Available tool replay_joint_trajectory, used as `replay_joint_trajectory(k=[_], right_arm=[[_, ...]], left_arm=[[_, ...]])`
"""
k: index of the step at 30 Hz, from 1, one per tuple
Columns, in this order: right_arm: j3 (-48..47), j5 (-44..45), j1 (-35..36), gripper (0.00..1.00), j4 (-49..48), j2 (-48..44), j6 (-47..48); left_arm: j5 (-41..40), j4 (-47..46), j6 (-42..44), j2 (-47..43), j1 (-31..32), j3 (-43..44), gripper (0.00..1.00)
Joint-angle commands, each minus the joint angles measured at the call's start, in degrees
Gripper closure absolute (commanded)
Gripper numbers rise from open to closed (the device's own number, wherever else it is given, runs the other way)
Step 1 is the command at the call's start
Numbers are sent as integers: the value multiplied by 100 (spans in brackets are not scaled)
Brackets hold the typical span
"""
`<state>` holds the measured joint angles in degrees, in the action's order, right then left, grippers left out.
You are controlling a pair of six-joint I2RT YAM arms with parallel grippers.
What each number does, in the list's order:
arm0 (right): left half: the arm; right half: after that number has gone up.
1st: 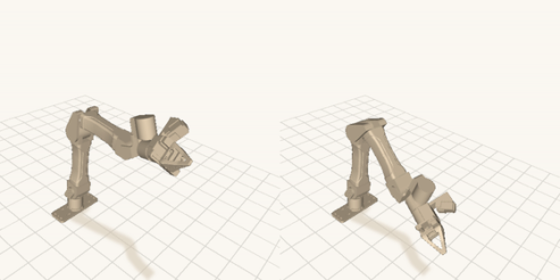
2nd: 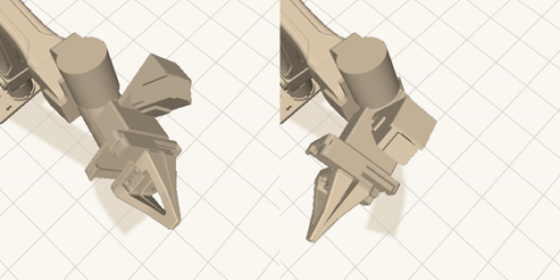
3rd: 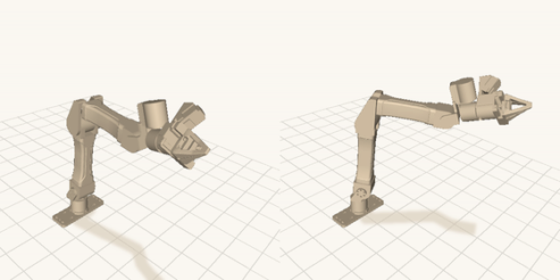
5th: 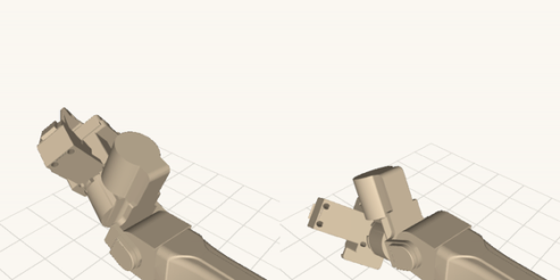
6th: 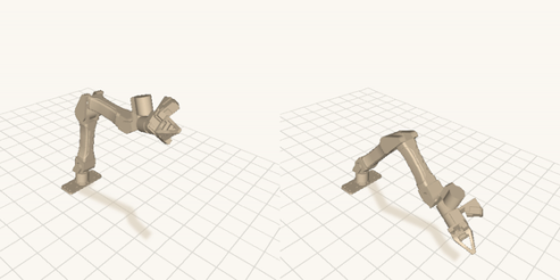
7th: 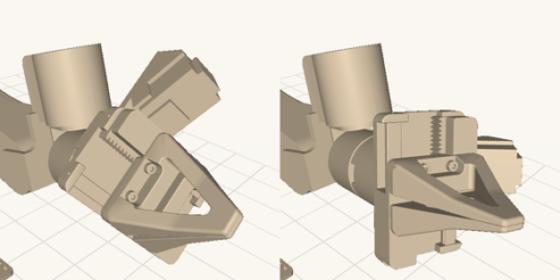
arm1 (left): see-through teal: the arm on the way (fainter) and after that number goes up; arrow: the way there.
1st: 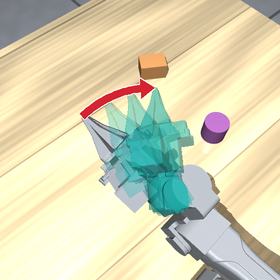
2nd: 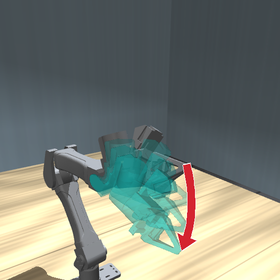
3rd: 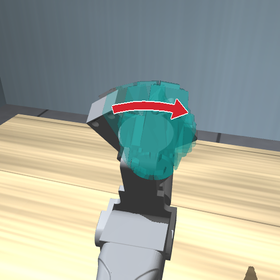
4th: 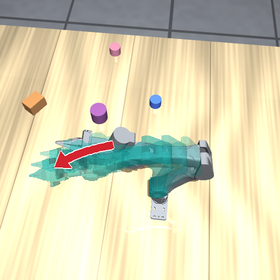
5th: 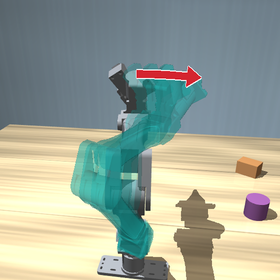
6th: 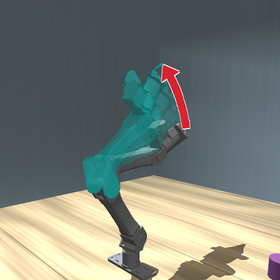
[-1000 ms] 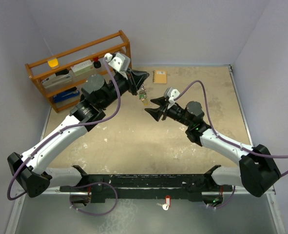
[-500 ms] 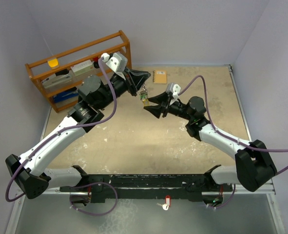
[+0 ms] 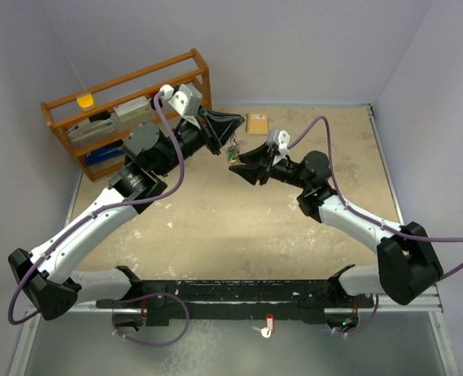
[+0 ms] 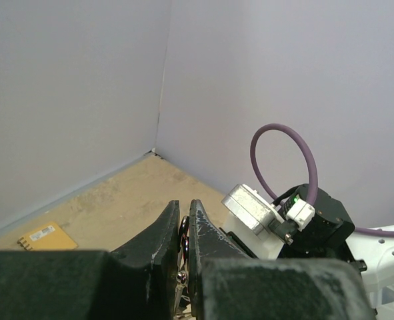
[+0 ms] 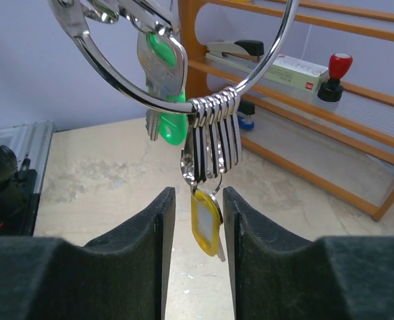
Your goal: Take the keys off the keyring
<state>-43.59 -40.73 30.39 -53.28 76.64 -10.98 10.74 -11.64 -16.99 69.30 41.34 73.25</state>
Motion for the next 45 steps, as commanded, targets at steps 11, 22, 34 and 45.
replay_joint_trajectory(k=[11,22,34,45], right_arm=[[-232,-93,-16,100,133,-56,-98],[-1246,2603,109,100,3408,-875,1368],[-2159,4092,406,100,5134,-1438,2316],[-5821,3926,555,100,8549,149,1510]], left_arm=[[-243,-576,2,-232,27,-19,100],[-1886,438,315,-249,27,41,71],[-2474,228,381,-2,30,-314,70],[-2259,-509,852,390,29,-909,65]])
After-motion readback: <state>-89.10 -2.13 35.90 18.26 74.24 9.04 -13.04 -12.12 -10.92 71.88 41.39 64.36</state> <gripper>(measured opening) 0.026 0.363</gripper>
